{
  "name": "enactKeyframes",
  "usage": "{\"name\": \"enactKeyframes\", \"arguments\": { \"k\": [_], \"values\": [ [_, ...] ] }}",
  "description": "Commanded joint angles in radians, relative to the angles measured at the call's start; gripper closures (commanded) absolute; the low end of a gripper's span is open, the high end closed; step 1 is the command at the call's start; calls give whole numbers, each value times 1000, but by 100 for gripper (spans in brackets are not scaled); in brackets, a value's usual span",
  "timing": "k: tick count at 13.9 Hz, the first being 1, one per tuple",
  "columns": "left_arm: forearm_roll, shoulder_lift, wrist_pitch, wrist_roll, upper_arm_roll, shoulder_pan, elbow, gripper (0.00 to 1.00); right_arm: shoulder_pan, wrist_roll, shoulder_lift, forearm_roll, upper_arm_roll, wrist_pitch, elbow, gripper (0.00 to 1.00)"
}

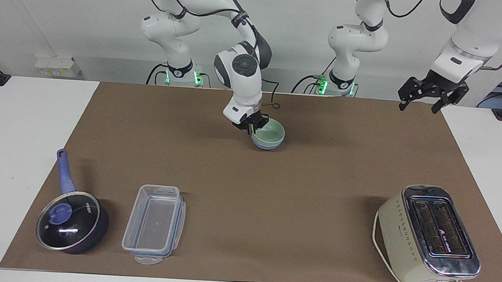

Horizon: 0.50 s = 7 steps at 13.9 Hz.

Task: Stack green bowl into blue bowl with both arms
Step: 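Carry the green bowl over the blue bowl, lower it in, release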

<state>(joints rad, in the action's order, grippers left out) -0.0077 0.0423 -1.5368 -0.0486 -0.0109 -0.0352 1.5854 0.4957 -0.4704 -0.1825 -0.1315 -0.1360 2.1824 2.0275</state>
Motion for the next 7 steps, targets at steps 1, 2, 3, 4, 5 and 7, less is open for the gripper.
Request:
{"name": "enactKeyframes", "arguments": {
  "k": [1, 2, 3, 4, 5, 7],
  "values": [
    [18, 2, 20, 1, -6, 6, -12, 0, -12, 1, 17, -16, 2, 4, -7, 46],
    [18, 2, 20, 1, -6, 6, -12, 0, -28, 3, 43, -16, 6, -7, -10, 31],
    [18, 2, 20, 0, -7, 8, -12, 0, -60, 3, 69, -16, 7, -25, -10, 17],
    [18, 2, 20, 1, -6, 8, -12, 0, -100, 4, 102, -16, 7, -44, -10, 0],
    [18, 2, 20, 0, -6, 6, -12, 0, -142, 7, 135, -14, 9, -61, -12, 0],
    [18, 2, 20, 0, -6, 8, -12, 0, -224, 35, 176, -13, 12, -116, -18, 0]
  ]
}}
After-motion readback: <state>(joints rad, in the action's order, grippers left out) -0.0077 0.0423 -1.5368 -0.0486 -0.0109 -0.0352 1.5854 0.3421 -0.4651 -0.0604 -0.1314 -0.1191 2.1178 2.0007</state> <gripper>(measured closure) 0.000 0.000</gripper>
